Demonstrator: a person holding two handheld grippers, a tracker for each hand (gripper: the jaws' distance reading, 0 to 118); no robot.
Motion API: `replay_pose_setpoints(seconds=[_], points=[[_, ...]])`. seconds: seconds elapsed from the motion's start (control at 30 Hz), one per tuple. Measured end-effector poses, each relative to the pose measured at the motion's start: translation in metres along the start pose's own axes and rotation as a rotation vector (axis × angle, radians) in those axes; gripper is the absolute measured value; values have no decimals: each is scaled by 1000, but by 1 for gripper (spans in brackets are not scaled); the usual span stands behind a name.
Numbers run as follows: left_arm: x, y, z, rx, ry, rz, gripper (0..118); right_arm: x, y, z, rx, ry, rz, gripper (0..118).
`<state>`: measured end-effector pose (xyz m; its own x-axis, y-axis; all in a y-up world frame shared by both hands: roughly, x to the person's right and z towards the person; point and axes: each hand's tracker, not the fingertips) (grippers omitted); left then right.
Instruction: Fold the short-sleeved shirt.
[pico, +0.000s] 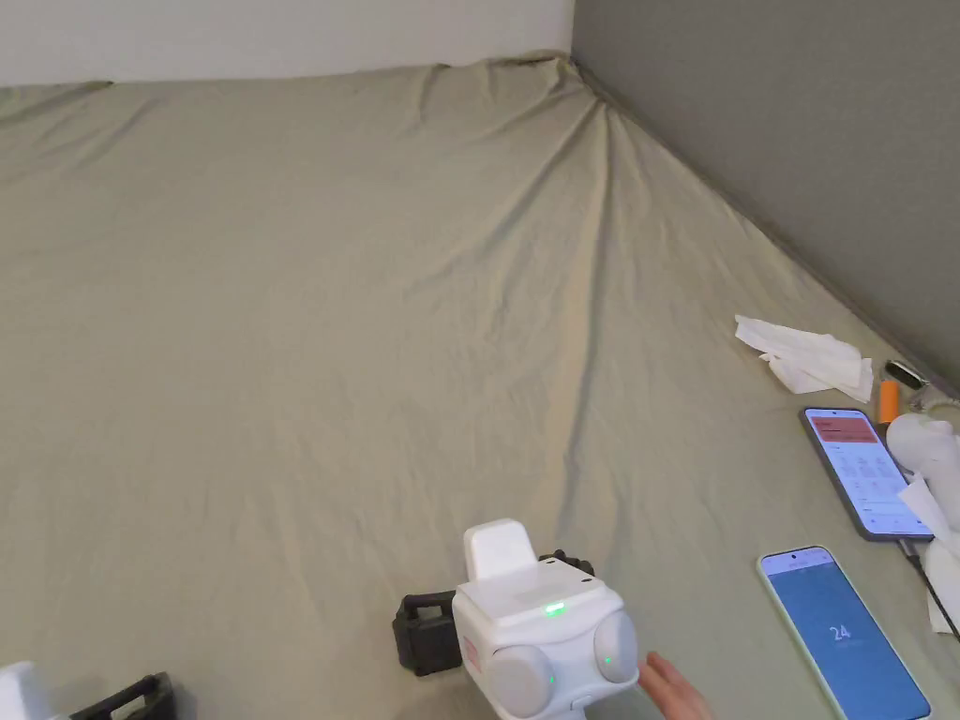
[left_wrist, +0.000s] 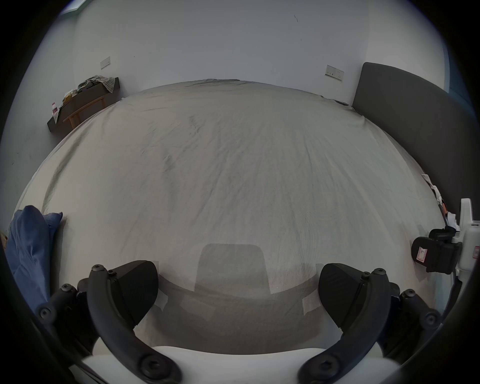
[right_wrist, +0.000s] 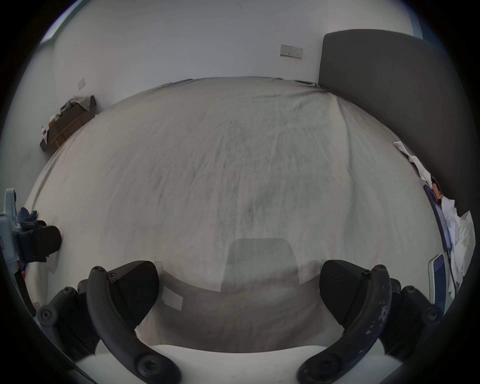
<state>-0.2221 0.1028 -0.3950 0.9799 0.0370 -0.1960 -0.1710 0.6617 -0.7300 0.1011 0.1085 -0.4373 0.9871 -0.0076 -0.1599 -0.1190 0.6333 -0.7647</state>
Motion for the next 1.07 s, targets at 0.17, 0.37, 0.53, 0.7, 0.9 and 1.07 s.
replay_pose_setpoints(seconds=[0.17, 0.37, 0.53, 0.7, 0.9, 1.07], points=[[0, 0, 0, 0, 3, -2, 118, -1, 2, -1, -12, -13, 10, 118], [0, 0, 0, -1, 1, -1, 118, -2, 3, -3, -13, -12, 9, 118], [1, 2, -1, -8, 8, -5, 118, -3, 3, -3, -14, -13, 10, 118], [1, 1, 1, -4, 7, -5, 118, -4, 3, -2, -14, -14, 11, 118], [1, 1, 1, -6, 6, -5, 118, -3, 2, -2, -15, -14, 11, 118], [0, 1, 1, -6, 5, -4, 118, -3, 2, -2, -15, -13, 10, 118]])
